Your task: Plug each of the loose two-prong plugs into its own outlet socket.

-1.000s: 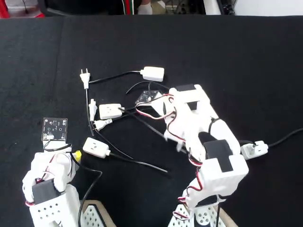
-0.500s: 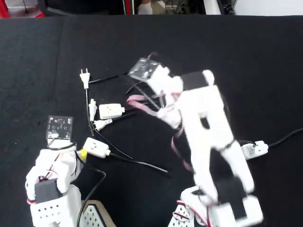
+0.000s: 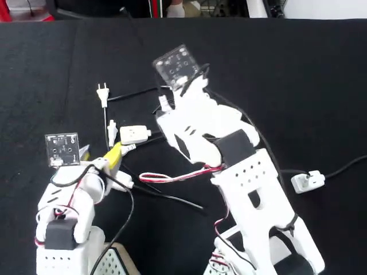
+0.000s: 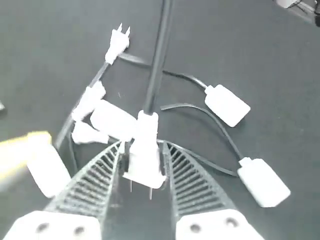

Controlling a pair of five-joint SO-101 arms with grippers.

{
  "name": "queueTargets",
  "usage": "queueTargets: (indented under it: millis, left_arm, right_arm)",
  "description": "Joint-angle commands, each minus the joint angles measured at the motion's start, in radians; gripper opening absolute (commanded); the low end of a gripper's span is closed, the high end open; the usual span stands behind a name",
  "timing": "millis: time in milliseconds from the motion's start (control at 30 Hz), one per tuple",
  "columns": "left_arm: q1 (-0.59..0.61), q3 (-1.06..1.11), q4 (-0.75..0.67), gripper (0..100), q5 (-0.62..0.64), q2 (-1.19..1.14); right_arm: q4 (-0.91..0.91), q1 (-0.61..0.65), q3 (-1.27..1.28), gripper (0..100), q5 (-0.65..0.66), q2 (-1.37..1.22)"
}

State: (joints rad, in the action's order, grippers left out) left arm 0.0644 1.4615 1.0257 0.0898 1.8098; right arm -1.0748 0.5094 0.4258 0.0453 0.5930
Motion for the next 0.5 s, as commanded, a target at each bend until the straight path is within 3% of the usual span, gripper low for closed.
queueTargets:
  millis: [0,300,467]
  left_arm:
    - [-0.116,-0.062,-0.083,27,0.101,0.003]
    - [-0.243,-0.050,-0.135,27,0.173,0.003]
    - [-0.248,-0.048,-0.135,27,0.170,0.005]
  right_arm:
    - [0.046,0.051,-0.002,2.1,-0.121,0.035]
    - [0.120,0.187,0.073,2.1,-0.227,0.035]
    - [0.176,0.184,0.140,2.1,-0.285,0.076]
